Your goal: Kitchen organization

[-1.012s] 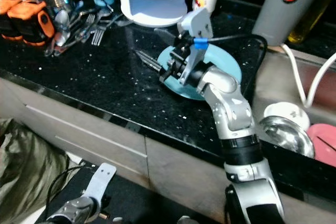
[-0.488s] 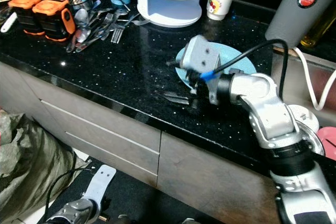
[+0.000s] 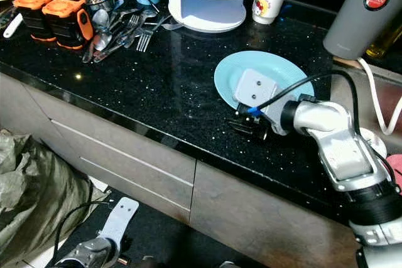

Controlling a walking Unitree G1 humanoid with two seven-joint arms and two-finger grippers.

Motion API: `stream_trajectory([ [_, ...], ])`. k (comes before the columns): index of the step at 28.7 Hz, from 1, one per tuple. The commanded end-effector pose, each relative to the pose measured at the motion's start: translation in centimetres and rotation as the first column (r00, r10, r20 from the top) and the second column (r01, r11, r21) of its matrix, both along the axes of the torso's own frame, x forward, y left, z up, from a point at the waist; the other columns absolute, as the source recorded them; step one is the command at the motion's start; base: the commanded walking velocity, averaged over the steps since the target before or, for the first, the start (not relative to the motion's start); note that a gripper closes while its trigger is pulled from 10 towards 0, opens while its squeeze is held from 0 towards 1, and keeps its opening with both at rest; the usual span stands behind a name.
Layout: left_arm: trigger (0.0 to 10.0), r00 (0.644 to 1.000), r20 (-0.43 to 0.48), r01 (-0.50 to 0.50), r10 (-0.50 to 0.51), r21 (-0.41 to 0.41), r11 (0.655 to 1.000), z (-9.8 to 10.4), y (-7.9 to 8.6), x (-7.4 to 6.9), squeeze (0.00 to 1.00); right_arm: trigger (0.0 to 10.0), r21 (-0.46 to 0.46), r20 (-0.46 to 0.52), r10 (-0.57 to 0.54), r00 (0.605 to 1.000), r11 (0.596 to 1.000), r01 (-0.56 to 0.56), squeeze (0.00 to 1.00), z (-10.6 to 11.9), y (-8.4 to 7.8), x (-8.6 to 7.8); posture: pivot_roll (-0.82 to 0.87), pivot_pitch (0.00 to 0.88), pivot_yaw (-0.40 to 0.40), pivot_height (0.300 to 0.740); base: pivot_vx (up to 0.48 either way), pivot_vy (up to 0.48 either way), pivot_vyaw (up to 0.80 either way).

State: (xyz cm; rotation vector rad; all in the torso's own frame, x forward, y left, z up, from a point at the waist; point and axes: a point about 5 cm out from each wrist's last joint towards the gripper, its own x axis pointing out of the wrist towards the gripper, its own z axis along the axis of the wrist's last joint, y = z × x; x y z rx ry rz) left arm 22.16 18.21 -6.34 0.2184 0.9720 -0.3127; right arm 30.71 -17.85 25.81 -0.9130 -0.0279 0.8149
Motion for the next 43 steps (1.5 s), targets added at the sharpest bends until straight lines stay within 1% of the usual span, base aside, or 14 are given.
stream_trajectory([
  [1,10.0,1.0,-0.022,0.007,-0.007,0.006,1.0,-0.4,0.1,-0.7,0.0,10.0,-0.054,-0.037,-0.046,0.998,0.998,0.044,0.0,-1.2,-1.0,-0.1,0.03,0.141,-0.044,0.74,0.0,0.0,0.0],
  [6,10.0,1.0,-0.022,0.004,-0.004,0.004,1.0,-0.4,0.1,-0.7,0.0,10.0,-0.171,-0.029,-0.129,0.991,0.978,0.122,0.0,-2.0,-2.6,-0.3,0.02,0.144,-0.045,0.74,0.0,0.0,0.0],
  [9,10.0,1.0,-0.022,0.004,-0.004,0.004,1.0,-0.4,0.2,-0.7,0.0,10.0,-0.192,-0.022,-0.157,0.987,0.97,0.15,0.0,-2.1,-3.0,-0.3,0.02,0.145,-0.046,0.74,0.0,0.0,0.0],
  [10,10.0,1.0,-0.022,0.004,-0.004,0.004,1.0,-0.4,0.2,-0.7,0.0,4.2,-0.199,-0.02,-0.164,0.986,0.967,0.157,0.0,-2.1,-3.1,-0.3,0.02,0.145,-0.046,0.74,0.0,0.0,0.0],
  [12,10.0,1.0,-0.022,0.004,-0.004,0.004,1.0,-0.4,0.2,-0.7,0.0,0.0,-0.213,-0.018,-0.173,0.985,0.963,0.165,0.0,-2.3,-3.2,-0.3,0.02,0.146,-0.045,0.74,0.0,0.0,0.0],
  [22,10.0,1.0,-0.02,0.004,-0.004,0.002,1.0,-0.4,0.1,-0.6,0.0,0.0,-0.271,-0.009,-0.18,0.984,0.947,0.171,0.0,-2.9,-3.2,-0.5,0.02,0.146,-0.044,0.74,0.0,0.0,0.0],
  [27,10.0,1.0,-0.019,0.006,-0.006,0.001,1.0,-0.3,0.1,-0.6,0.0,0.0,-0.245,0.016,-0.176,0.984,0.954,0.174,0.0,-2.7,-2.9,-0.3,0.02,0.146,-0.042,0.74,0.0,0.0,0.0],
  [29,10.0,1.0,-0.018,0.007,-0.007,0.0,1.0,-0.3,0.1,-0.5,0.0,0.0,-0.167,0.062,-0.147,0.987,0.974,0.156,0.0,-1.7,-1.7,0.1,0.02,0.146,-0.041,0.74,0.0,0.0,0.0],
  [33,10.0,1.0,-0.018,0.008,-0.008,0.0,1.0,-0.3,0.1,-0.5,0.0,0.0,-0.111,0.104,-0.121,0.987,0.985,0.133,0.0,-0.9,-0.7,0.3,0.02,0.145,-0.04,0.74,0.0,0.0,0.0],
  [37,10.0,1.0,-0.017,0.007,-0.007,0.001,1.0,-0.3,0.1,-0.5,0.0,0.0,0.118,0.202,-0.078,0.976,0.992,0.055,0.0,1.9,1.1,0.4,0.02,0.14,-0.04,0.74,0.0,0.0,0.0],
  [38,10.0,1.0,-0.017,0.007,-0.007,0.001,1.0,-0.3,0.1,-0.5,0.0,0.0,0.155,0.213,-0.074,0.974,0.987,0.041,0.0,2.3,1.4,0.4,0.02,0.14,-0.04,0.74,0.0,0.0,0.0],
  [39,10.0,1.0,-0.018,0.008,-0.008,0.001,1.0,-0.3,0.1,-0.5,0.0,0.0,0.272,0.245,-0.06,0.968,0.962,-0.009,0.0,3.7,2.0,0.2,0.02,0.14,-0.04,0.74,0.0,0.0,0.0],
  [40,10.0,1.0,-0.018,0.009,-0.009,0.001,1.0,-0.3,0.1,-0.5,0.0,0.0,0.335,0.256,-0.052,0.965,0.941,-0.038,0.0,4.4,2.3,0.1,0.02,0.14,-0.04,0.74,0.0,0.0,0.0],
  [43,10.0,1.0,-0.018,0.011,-0.011,0.002,1.0,-0.3,0.1,-0.5,0.0,0.0,0.459,0.277,-0.033,0.96,0.883,-0.102,0.0,5.9,2.8,-0.3,0.02,0.14,-0.04,0.74,0.0,0.0,0.0],
])
